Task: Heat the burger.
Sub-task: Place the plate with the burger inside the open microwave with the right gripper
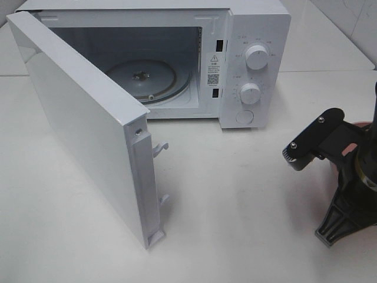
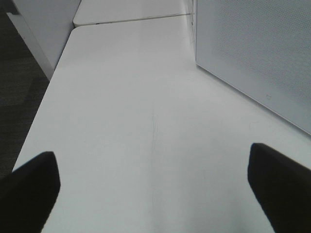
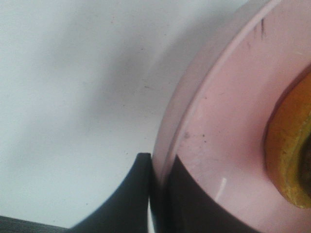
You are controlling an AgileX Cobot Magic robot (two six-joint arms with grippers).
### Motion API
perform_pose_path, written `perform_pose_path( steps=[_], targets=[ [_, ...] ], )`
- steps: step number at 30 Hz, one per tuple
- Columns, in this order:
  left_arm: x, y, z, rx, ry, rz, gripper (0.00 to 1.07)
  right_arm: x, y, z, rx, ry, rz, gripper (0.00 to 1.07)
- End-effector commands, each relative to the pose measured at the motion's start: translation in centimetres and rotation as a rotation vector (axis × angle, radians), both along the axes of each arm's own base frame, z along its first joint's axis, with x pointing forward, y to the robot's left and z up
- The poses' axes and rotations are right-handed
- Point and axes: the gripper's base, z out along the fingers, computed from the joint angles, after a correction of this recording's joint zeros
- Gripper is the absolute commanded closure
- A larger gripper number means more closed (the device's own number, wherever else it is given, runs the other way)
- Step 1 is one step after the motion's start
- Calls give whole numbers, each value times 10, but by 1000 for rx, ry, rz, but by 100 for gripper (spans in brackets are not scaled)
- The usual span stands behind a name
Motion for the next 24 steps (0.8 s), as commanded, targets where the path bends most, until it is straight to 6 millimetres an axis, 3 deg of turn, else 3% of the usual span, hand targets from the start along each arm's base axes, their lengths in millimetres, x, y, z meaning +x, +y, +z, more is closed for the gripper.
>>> perform_pose_path(
  steps=[1,14,24],
  targets=[
    [-2,0,0,-1,-22,-4,9,-7,-3,5,-67,-18,53,107],
    [-2,0,0,-1,-22,-4,9,-29,16,18,-85,-44,236,107],
    [-2,0,0,-1,-22,-4,9,-44,34,25,-118,-78,490,107]
  ],
)
